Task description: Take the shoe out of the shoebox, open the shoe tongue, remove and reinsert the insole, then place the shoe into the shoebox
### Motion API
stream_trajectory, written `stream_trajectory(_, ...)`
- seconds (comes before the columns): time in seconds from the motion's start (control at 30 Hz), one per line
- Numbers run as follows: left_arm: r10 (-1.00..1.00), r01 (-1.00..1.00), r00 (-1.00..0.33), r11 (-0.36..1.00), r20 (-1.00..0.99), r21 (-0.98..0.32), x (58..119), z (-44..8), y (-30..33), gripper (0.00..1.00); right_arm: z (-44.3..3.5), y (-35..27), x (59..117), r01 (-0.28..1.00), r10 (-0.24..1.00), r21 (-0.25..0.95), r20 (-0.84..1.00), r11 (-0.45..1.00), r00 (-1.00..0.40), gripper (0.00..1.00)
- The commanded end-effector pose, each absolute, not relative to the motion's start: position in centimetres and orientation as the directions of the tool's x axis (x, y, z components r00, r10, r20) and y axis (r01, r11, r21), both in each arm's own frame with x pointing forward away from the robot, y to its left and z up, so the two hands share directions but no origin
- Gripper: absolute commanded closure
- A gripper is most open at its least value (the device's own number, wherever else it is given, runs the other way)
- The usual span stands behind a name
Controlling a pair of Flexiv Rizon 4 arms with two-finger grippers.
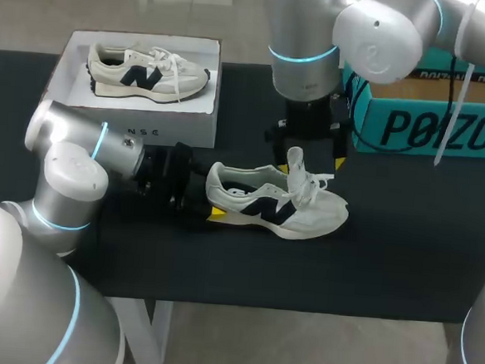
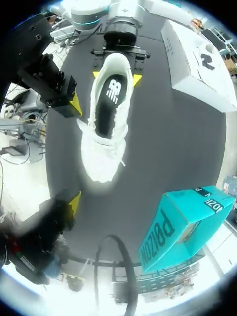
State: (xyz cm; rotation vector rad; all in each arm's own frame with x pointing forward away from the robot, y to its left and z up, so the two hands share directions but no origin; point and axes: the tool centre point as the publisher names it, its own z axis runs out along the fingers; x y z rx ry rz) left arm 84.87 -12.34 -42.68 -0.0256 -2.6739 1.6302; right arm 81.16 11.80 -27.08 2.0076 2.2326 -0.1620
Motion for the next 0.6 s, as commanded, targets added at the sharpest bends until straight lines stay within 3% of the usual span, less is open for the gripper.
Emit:
stream_trajectory(0.03,0.019,0.009,-1.000,0.459,0.000,-0.888,84.9,-42.7,-12.4,1.00,-27.0,10.8,80.9,0.633,0.627,0.020,0.115,0.774,-0.770,0.00)
stream_trajectory(0.23,0.019,0.009,-1.000,0.459,0.000,-0.888,84.9,-42.7,-12.4,1.00,-27.0,10.8,80.9,0.633,0.627,0.020,0.115,0.774,-0.770,0.00)
stream_trajectory(0.3,0.019,0.009,-1.000,0.459,0.000,-0.888,84.9,-42.7,-12.4,1.00,-27.0,13.5,81.0,0.446,0.447,-0.035,0.023,0.894,-0.894,0.00)
stream_trajectory(0.33,0.019,0.009,-1.000,0.459,0.000,-0.888,84.9,-42.7,-12.4,1.00,-27.0,14.7,81.1,0.352,0.351,-0.086,-0.025,0.932,-0.936,0.45)
stream_trajectory(0.37,0.019,0.009,-1.000,0.459,0.000,-0.888,84.9,-42.7,-12.4,1.00,-27.0,15.6,81.1,0.243,0.239,-0.100,-0.043,0.965,-0.970,0.81)
stream_trajectory(0.4,0.019,0.009,-1.000,0.459,0.000,-0.888,84.9,-42.7,-12.4,1.00,-26.9,16.4,81.2,0.136,0.132,-0.067,-0.056,0.988,-0.990,1.00)
stream_trajectory(0.6,0.019,0.009,-1.000,0.459,0.000,-0.888,84.9,-42.7,-12.4,1.00,-26.0,18.8,81.7,-0.247,-0.251,-0.067,-0.062,0.967,-0.966,1.00)
